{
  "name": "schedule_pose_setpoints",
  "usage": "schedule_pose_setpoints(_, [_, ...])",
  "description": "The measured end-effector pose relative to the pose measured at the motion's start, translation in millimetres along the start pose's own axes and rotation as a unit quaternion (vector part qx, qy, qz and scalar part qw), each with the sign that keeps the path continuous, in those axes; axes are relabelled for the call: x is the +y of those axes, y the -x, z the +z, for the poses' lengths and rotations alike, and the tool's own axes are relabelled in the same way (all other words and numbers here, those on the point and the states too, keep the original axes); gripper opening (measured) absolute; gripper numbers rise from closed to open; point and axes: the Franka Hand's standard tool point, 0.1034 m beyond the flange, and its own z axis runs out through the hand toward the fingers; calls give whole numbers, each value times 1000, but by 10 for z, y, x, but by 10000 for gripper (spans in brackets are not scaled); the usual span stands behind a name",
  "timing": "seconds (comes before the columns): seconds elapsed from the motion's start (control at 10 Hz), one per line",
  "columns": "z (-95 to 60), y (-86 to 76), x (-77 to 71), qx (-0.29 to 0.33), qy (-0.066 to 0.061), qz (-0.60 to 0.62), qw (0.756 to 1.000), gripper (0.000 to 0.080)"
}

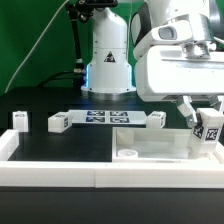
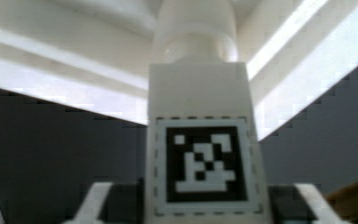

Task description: Assemble one leg

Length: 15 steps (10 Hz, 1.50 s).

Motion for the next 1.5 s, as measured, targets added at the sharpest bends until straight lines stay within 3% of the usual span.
schedule_pose_setpoints(0.1, [1,2,-1,0,0,0,1000,488])
schedule_pose_setpoints(0.2, [2,4,-1,0,0,0,1000,597])
schedule_pose_setpoints(0.3, [3,5,-1,-1,0,0,1000,635])
schedule_pose_setpoints(0.7, [1,4,-1,-1,0,0,1000,648])
schedule_pose_setpoints(0.9, [-125,-119,29,-25,-4,-13,1000,648])
schedule_pose_setpoints(1.2, [-100,-72,-1,-40,-8,-11,999,648])
schedule_pose_setpoints(1.3, [-29,30,11,-108,-23,-10,994,648])
schedule_pose_setpoints(1.5, [-23,-64,17,-179,-39,-10,983,648])
